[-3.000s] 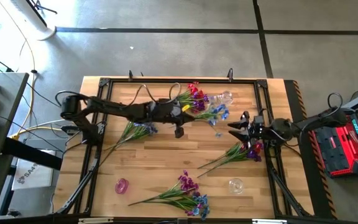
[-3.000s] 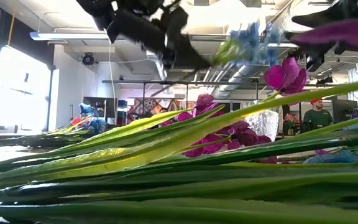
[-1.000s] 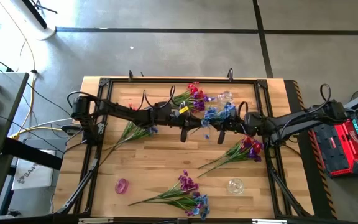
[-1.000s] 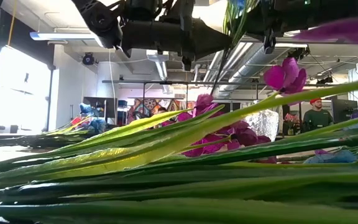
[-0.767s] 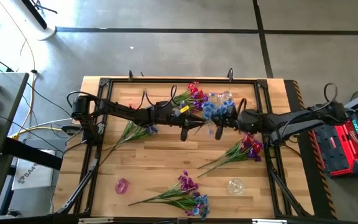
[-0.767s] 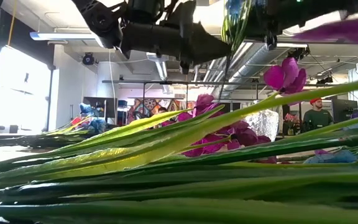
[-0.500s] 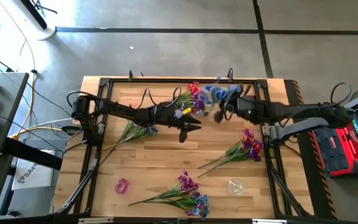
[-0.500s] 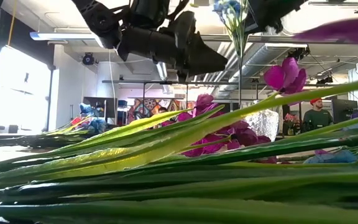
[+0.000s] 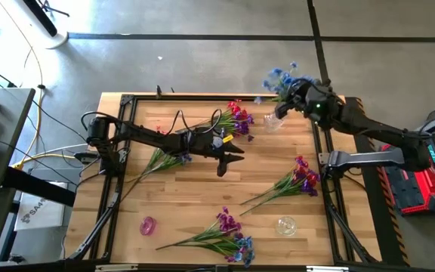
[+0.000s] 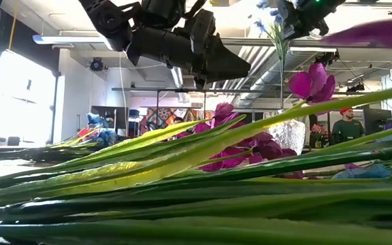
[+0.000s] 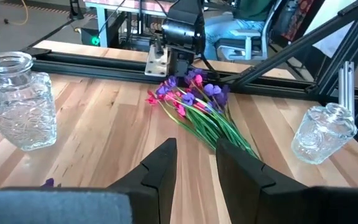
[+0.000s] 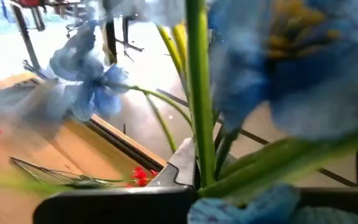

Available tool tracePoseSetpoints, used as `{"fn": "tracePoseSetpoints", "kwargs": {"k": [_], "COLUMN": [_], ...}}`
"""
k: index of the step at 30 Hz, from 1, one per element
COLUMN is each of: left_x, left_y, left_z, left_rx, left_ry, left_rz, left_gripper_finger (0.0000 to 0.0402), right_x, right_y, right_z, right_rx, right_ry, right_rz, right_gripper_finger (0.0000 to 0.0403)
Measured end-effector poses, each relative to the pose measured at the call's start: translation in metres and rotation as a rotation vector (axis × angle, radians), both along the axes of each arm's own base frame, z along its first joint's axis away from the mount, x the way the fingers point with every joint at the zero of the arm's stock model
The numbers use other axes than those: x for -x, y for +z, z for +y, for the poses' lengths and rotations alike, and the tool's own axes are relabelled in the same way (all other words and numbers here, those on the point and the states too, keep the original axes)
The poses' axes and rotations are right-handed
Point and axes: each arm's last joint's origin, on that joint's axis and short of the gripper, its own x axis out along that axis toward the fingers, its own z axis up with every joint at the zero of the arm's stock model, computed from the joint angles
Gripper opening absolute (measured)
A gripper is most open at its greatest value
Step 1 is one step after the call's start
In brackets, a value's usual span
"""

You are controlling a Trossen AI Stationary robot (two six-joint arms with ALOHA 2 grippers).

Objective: Sort flowers into vase by color
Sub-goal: Put the top right blue flower into the top transparent flower vase

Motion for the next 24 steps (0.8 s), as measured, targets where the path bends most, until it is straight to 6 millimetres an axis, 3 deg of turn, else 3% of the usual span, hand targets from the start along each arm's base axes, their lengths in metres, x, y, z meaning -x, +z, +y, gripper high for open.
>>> {"fn": "tracePoseSetpoints", "kwargs": {"k": [8, 17, 24], "left_x": [0.000, 0.000, 0.000], "left_y": [0.000, 0.000, 0.000], "left_z": [0.000, 0.000, 0.000], "left_rx": [-0.005, -0.003, 0.021], "left_ry": [-0.001, 0.000, 0.008], "left_rz": [-0.002, -0.002, -0.001], "left_gripper_finger": [0.0102, 0.0102, 0.0102], "right_x": [0.007, 0.005, 0.005], "right_y": [-0.004, -0.056, -0.085], "right_z": [-0.007, -0.014, -0.014], "right_rx": [-0.031, -0.130, -0.197], "right_ry": [-0.006, -0.054, -0.083], "right_rz": [-0.001, 0.003, -0.036], "right_gripper_finger": [0.0000, 0.0000, 0.0000]}}
